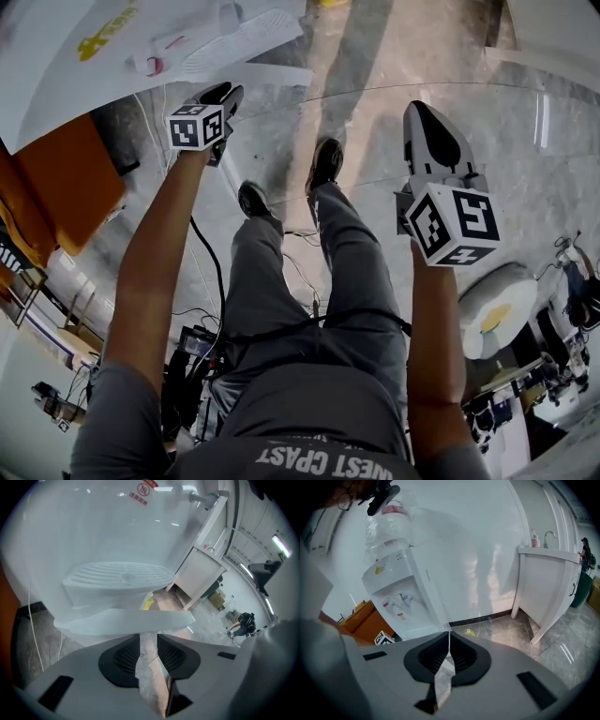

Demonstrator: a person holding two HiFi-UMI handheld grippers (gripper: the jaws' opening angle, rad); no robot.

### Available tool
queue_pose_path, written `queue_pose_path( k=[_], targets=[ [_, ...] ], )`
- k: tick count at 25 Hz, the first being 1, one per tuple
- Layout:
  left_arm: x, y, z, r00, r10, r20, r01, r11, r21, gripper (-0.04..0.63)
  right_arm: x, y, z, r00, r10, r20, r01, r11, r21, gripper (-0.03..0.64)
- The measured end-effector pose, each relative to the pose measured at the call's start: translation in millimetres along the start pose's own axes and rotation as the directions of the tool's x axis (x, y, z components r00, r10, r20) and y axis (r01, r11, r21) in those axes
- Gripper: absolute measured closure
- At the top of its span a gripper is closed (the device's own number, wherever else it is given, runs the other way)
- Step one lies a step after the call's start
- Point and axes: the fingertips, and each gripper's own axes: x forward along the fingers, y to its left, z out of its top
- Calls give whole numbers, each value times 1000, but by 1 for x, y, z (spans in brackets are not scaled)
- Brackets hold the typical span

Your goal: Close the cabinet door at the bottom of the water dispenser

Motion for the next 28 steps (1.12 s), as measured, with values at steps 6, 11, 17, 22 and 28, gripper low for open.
queue_pose_path(
  k=[6, 11, 17, 22, 28],
  targets=[
    [20, 1, 22, 998, 61, 30, -62, 997, 38, 466, 2, -14, -5, 1000, -11, -14, 11, 1000, 5, 586],
    [32, 0, 40, 993, 99, 63, -102, 993, 50, 442, 6, -25, -3, 1000, -20, -19, 20, 1000, 5, 587],
    [37, 1, 47, 993, 102, 56, -104, 994, 38, 391, 10, -23, 1, 1000, -11, -19, 11, 1000, 7, 586],
    [38, 4, 44, 993, 105, 46, -108, 993, 57, 338, 14, -20, 3, 1000, -7, -20, 7, 1000, 4, 587],
    [37, 11, 36, 991, 124, 45, -126, 991, 35, 310, 13, -21, 0, 999, -8, -31, 8, 1000, 3, 586]
  ],
)
